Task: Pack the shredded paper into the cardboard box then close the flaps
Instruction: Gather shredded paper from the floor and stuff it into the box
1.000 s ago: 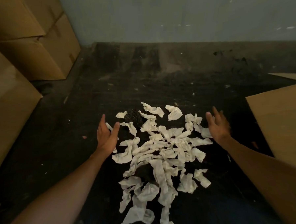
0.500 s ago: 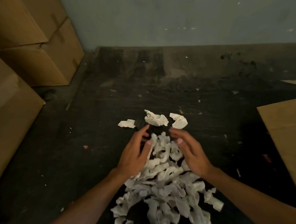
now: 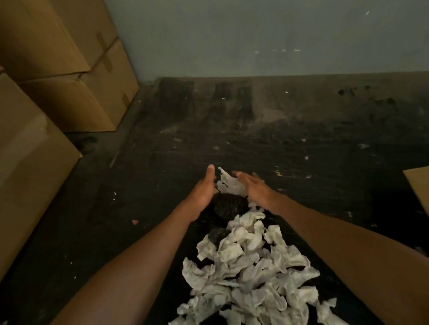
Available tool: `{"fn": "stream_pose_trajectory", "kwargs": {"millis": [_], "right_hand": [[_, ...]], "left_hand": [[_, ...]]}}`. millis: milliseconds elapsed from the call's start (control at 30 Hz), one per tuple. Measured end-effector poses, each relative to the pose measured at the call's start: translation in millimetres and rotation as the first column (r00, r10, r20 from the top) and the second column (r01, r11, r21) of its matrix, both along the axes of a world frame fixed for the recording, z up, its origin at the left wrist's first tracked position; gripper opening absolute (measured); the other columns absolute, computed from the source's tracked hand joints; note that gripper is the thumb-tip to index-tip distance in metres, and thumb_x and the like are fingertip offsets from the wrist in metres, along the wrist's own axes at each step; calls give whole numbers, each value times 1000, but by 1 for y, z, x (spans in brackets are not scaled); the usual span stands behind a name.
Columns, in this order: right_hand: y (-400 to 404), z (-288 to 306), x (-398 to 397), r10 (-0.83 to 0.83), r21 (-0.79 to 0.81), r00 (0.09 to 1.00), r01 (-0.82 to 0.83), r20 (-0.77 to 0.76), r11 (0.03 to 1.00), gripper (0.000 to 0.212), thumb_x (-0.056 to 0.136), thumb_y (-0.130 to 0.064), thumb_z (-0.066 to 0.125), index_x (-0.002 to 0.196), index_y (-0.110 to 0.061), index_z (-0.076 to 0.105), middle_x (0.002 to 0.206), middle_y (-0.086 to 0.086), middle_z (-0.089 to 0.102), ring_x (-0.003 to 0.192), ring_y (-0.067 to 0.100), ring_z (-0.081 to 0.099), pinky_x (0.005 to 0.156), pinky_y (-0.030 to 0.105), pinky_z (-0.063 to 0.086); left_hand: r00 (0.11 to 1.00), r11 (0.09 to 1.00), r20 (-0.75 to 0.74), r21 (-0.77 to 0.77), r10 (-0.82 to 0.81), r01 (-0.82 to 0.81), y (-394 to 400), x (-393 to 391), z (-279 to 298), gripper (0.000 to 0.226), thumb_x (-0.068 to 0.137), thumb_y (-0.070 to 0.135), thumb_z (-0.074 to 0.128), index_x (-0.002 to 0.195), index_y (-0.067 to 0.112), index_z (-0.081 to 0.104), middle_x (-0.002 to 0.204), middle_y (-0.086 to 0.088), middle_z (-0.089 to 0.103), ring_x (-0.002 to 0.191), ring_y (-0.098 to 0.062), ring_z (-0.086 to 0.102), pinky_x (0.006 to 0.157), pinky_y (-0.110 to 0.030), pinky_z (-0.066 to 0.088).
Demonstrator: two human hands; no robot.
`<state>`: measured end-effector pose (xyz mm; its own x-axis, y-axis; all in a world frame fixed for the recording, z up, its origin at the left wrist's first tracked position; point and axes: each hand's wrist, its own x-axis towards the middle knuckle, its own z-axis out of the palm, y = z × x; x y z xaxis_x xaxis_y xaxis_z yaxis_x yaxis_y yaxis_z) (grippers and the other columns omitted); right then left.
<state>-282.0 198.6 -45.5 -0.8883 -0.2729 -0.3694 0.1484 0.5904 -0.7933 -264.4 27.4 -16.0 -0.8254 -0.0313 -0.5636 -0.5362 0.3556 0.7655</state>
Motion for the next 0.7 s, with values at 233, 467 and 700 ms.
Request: {"fn": "stream_pose_trajectory", "kwargs": {"millis": [233, 467, 700], "right_hand": [[8, 68, 81, -6, -338, 997, 33, 79, 941, 45, 104, -48, 26, 125, -30, 62, 112, 5, 70, 104, 21, 67, 86, 36, 53], [60, 87, 152, 278, 9, 946, -280, -164, 960, 42, 88, -63, 53, 127, -49, 56, 134, -16, 51, 129, 8, 45, 109, 49, 40], [40, 13, 194, 615, 517, 785, -498, -72, 696, 126, 58, -87, 61, 140, -57, -29, 143, -7, -56, 133, 27, -50, 106, 67, -22]], "left_hand": [[969, 979, -202, 119, -140, 166, -12, 68, 55, 56, 99, 62, 15, 106, 34, 63, 99, -10, 72, 96, -27, 69, 93, -40, 52], [731, 748, -246, -429, -637, 507, -61, 169, 33, 82, 79, 85, 36, 151, 54, 12, 160, 16, 13, 148, -11, 11, 119, -54, 18], [554, 449, -63, -665, -830, 597, -36, 221, -36, 146, 52, 92, 61, 143, 36, -39, 149, 6, -49, 137, -29, -45, 112, -62, -20]]}}
